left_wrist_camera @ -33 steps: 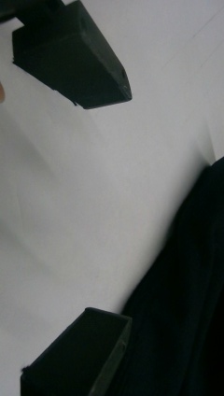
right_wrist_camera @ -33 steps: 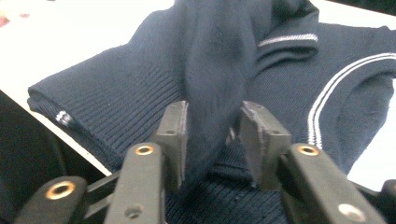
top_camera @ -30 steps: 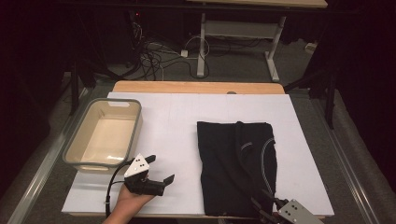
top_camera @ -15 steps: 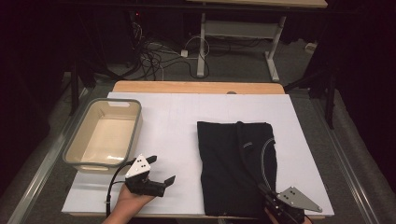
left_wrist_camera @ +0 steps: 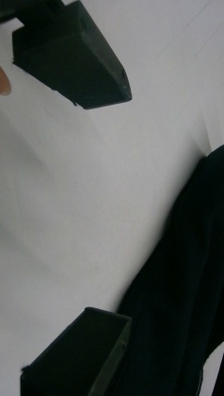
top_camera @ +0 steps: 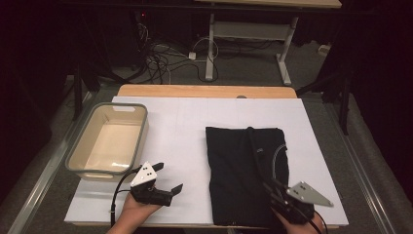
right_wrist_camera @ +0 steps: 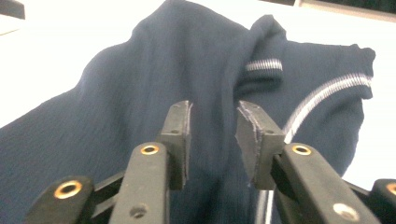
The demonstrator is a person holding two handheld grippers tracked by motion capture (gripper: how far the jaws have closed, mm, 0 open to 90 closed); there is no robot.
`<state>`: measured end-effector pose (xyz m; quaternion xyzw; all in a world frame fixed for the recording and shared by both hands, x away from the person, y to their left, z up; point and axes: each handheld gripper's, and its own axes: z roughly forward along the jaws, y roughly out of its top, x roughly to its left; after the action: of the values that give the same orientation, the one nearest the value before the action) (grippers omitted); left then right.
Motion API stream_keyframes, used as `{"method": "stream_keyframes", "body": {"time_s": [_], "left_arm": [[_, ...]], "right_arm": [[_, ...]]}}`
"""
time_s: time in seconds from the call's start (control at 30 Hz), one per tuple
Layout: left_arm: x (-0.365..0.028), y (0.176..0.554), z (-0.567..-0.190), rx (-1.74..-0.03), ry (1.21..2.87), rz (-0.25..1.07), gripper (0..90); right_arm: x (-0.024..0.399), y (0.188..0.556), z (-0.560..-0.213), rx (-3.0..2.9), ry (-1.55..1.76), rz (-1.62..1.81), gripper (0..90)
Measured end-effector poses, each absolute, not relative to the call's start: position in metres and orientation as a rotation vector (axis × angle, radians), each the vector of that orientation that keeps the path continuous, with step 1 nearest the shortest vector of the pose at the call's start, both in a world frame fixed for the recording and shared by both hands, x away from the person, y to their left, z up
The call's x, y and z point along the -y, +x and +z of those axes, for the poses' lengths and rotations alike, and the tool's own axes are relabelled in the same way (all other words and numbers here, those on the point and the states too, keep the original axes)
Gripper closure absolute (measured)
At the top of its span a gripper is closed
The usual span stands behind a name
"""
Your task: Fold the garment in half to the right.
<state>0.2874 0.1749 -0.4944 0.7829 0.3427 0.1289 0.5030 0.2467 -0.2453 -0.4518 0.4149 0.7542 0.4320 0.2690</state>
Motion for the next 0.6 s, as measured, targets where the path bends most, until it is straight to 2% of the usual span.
{"method": "stream_keyframes", "body": {"time_s": [0.33,0.6], "left_arm": [[-0.175,0.287,-0.494,-0.813,1.892,0.312,0.0],[-0.175,0.287,-0.494,-0.815,1.895,0.310,0.0]], "right_arm": [[0.219,0.338,-0.445,-2.045,1.230,1.039,48.2],[0.222,0.370,-0.461,-2.074,1.319,0.935,45.0]]}}
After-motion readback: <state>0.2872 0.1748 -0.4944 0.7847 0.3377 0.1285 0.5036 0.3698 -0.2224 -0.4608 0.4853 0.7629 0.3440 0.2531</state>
